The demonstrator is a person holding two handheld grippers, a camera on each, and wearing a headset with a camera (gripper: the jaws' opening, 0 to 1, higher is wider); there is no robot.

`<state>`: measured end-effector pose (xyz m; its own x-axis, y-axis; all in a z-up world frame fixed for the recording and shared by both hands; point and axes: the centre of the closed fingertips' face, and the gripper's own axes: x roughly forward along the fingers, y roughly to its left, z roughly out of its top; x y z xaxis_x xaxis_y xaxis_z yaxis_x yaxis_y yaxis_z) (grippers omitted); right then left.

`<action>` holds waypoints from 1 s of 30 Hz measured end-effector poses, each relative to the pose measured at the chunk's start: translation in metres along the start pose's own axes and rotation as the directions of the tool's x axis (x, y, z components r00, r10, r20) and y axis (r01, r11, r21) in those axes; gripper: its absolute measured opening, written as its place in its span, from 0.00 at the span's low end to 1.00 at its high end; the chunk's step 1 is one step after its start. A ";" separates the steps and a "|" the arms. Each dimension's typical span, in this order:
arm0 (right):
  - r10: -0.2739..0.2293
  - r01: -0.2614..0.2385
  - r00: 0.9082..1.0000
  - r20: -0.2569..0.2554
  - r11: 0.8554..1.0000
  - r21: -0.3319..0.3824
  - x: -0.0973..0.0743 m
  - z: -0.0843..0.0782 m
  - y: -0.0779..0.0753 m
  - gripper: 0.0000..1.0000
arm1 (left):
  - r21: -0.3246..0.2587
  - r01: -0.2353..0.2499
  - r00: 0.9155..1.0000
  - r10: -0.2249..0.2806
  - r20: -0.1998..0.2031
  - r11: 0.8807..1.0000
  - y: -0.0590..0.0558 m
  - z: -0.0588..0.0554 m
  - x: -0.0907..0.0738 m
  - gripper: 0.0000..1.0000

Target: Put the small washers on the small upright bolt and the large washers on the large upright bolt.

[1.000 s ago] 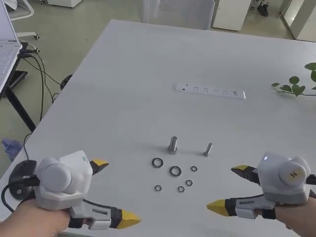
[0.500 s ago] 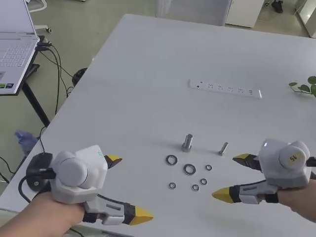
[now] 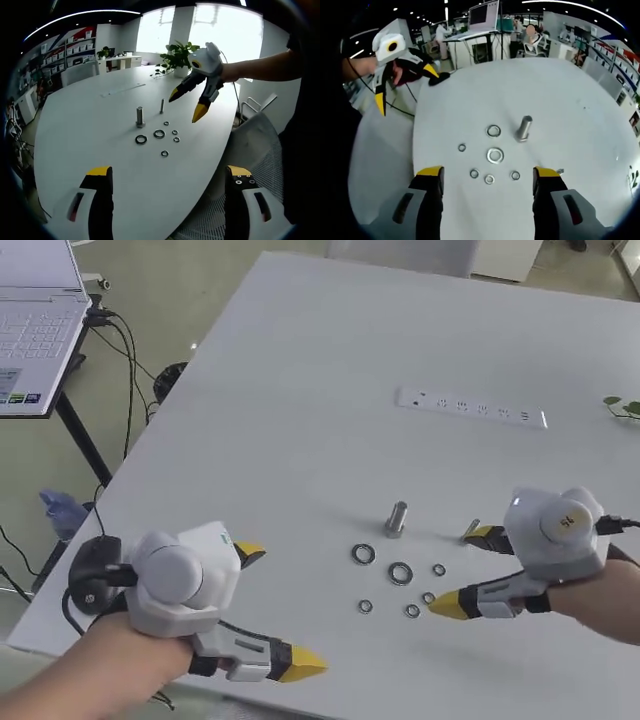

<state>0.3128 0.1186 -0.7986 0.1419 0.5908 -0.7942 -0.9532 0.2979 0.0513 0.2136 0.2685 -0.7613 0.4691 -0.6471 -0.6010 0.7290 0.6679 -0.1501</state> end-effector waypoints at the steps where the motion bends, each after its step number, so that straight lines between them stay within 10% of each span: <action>1: 0.001 -0.001 1.000 -0.004 1.000 -0.009 0.002 0.001 -0.001 0.73 | 0.000 0.002 1.000 -0.002 0.000 1.000 0.000 0.000 0.000 0.93; 18: 0.032 -0.049 0.991 -0.133 0.990 -0.129 0.041 0.014 -0.002 0.62 | 0.025 0.022 1.000 -0.021 -0.007 0.999 -0.006 -0.001 0.008 0.92; 30: 0.048 -0.088 0.971 -0.233 0.983 -0.164 0.066 -0.007 -0.005 0.55 | 0.012 0.011 1.000 -0.011 -0.026 1.000 -0.004 -0.006 0.008 0.90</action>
<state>0.3247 0.1512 -0.8556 0.0302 0.4136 -0.9100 -0.9928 0.1180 0.0207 0.2109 0.2628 -0.7700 0.4478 -0.6443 -0.6199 0.7401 0.6562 -0.1474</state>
